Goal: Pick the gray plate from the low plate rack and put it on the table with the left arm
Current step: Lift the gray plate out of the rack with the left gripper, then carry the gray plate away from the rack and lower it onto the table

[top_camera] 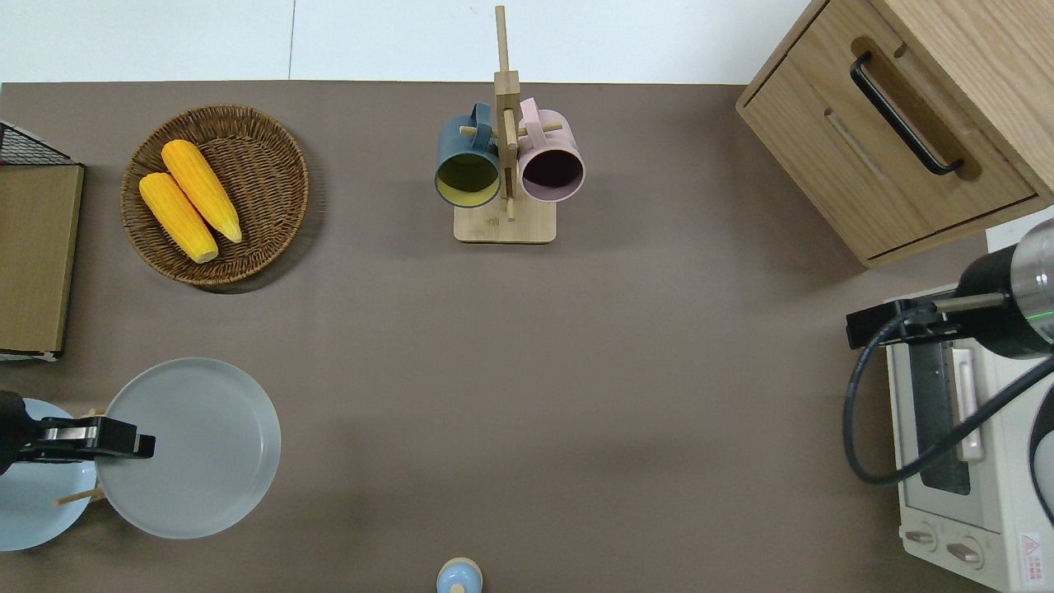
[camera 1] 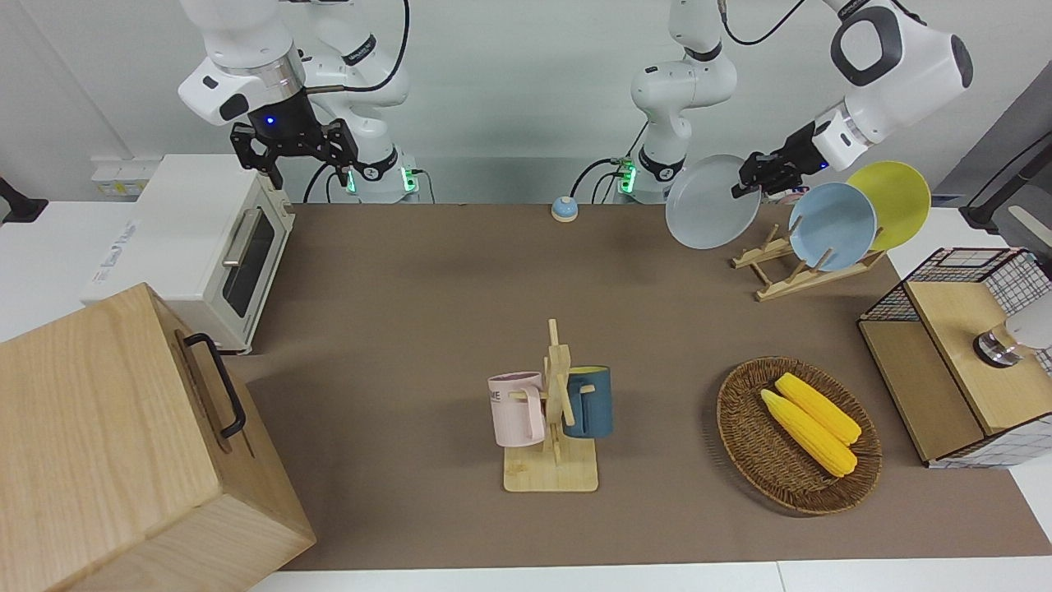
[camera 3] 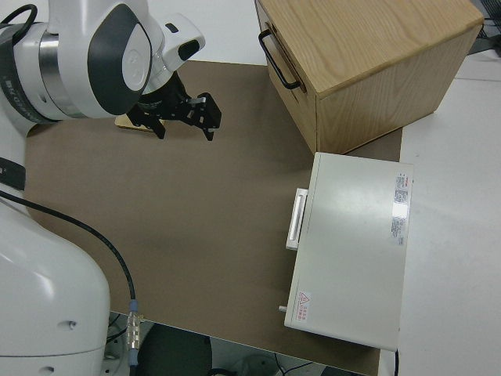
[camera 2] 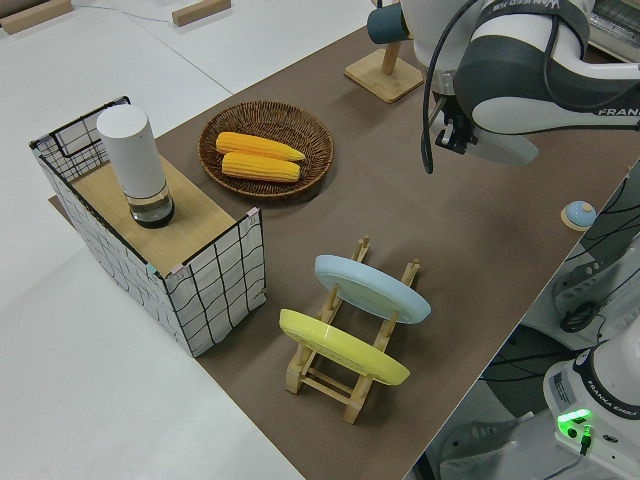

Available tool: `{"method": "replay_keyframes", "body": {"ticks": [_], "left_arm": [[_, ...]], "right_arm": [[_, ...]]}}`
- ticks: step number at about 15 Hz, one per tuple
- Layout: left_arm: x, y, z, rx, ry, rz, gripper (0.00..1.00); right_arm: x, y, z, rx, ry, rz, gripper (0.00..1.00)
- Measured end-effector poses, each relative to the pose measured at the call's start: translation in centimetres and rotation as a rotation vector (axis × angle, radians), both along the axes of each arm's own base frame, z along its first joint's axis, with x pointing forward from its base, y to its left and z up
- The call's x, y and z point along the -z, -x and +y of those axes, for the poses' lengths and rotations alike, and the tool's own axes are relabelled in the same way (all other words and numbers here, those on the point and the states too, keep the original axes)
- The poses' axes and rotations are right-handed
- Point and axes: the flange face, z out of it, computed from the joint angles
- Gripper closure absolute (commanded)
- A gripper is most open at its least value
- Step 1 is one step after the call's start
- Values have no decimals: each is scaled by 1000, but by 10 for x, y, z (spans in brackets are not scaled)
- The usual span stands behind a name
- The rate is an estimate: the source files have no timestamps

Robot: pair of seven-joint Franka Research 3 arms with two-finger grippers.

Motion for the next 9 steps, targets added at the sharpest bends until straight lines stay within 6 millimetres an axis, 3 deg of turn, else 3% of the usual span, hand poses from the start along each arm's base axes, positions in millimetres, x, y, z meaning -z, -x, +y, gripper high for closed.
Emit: {"method": "replay_keyframes", "body": {"ticks": [3,6,9], "left_arm": [[32,11,12,25,71,-1,1000],[65,27,36,40,144,-33,1000],[82,32,39,49,153,-50,1000]], "right_arm": [[0,0,0,0,0,0,13],[0,0,0,0,0,0,13],[0,0,0,0,0,0,11]]}}
